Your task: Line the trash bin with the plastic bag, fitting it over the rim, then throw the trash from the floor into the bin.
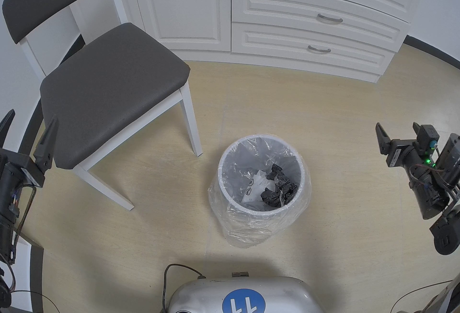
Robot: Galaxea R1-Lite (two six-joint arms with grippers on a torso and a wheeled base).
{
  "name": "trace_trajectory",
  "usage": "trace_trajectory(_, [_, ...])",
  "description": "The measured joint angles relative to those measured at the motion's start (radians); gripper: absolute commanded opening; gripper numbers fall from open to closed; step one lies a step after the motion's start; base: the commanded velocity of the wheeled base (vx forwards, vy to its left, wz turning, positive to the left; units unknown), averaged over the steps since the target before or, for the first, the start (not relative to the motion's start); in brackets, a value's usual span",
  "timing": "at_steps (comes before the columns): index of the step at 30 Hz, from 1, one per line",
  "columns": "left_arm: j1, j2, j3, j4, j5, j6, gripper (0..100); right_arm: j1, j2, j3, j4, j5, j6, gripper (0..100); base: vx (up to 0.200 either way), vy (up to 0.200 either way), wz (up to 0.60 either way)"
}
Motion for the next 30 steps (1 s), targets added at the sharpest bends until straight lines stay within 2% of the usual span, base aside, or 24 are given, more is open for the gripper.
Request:
trace_trajectory(8, [0.026,-0.184,-0.016,0.222,0.005,0.003,100,0.02,-0.241,0.049,0.131,-0.095,-0.001,100,0.0,0.0,0.0])
trace_trajectory(16, [0.084,-0.355,-0.028,0.406,0.003,-0.019,100,0.023,-0.505,0.182,0.258,-0.124,0.004,100,0.0,0.0,0.0])
trace_trajectory(20, [0.116,-0.428,-0.026,0.449,0.002,-0.027,100,-0.002,-0.64,0.239,0.334,-0.129,0.005,100,0.0,0.0,0.0])
trace_trajectory(30, [0.183,-0.561,-0.022,0.524,0.0,-0.032,100,-0.111,-1.002,0.293,0.643,-0.13,0.003,100,0.0,0.0,0.0])
